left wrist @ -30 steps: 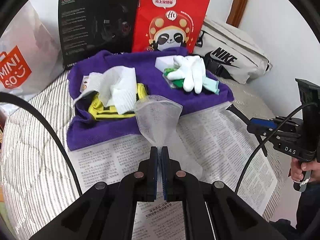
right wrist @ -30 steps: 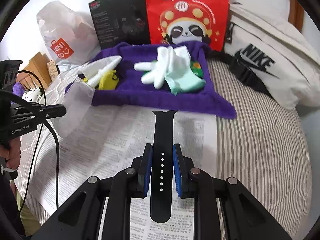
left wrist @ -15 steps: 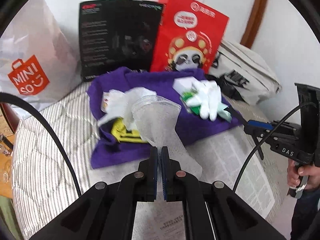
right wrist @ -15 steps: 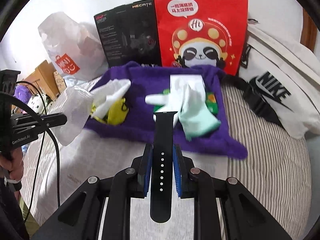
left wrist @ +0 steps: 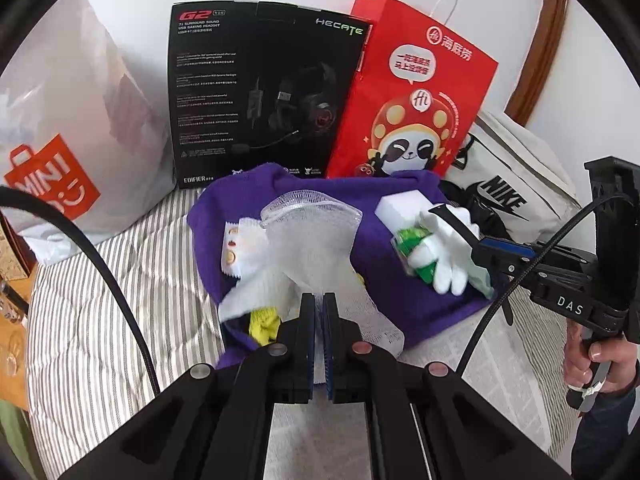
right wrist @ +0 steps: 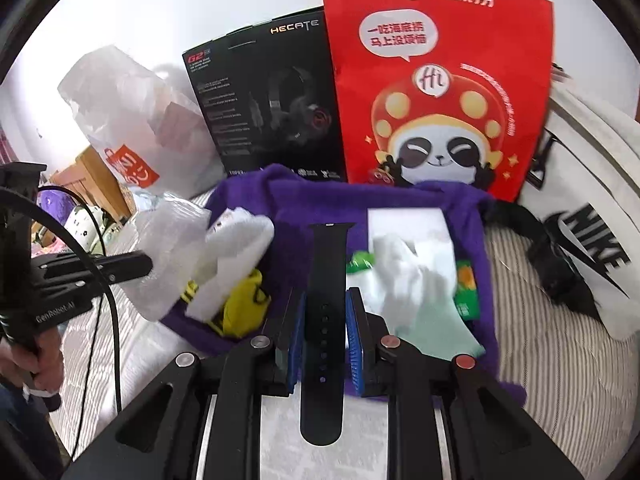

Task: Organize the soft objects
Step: 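Carry the strap onto the towel with right while left carries the mesh bag there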

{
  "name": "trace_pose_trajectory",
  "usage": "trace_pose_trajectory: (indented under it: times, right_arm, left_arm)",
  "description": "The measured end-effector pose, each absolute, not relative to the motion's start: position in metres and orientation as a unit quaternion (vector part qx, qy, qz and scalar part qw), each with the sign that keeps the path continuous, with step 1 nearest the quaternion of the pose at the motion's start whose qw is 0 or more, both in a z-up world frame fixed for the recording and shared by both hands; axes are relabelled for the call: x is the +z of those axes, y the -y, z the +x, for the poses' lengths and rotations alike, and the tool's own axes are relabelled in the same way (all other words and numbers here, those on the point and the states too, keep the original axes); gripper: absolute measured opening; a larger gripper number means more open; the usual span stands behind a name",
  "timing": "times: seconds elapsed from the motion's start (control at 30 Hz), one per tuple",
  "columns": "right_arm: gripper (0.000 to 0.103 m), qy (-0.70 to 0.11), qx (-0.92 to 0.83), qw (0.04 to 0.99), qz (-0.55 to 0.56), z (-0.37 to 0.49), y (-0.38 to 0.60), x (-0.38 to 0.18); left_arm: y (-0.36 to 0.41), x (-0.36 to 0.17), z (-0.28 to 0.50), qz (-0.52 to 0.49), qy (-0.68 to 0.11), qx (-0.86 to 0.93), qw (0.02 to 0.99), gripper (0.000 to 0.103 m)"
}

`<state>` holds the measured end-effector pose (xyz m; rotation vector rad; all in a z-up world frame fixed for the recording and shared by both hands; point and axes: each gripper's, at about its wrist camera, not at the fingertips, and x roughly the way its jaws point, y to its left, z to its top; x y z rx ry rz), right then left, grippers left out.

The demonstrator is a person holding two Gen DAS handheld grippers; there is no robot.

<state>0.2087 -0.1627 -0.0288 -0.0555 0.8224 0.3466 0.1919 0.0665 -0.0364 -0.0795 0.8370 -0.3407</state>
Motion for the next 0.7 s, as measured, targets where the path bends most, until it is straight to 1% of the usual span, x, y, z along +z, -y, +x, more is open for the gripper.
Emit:
trace_pose_trajectory:
  times: [0.23,0.5,0.7]
  right_arm:
    - [0.020,-0.409,0.195,0.891,-0.017,0.240,0.138,-0.038]
    - [0.020,-0.456,0.207,0.865,-0.038,0.260,0.115,-0.078]
    - [0.021,-0.478,0.202,0.854,-0.045,0.271,0.112,-0.099]
  left_arm:
    - [-0.069,-0.039,0.220,-0.040,-0.411,-0.157,0.897,0.005]
    - [-0.082,-0.047,0.235,-0.034,-0.420,-0.145,0.895,0.005]
    - [-0.083,-0.050,0.239,-0.034,-0.423,-0.151,0.893,0.005]
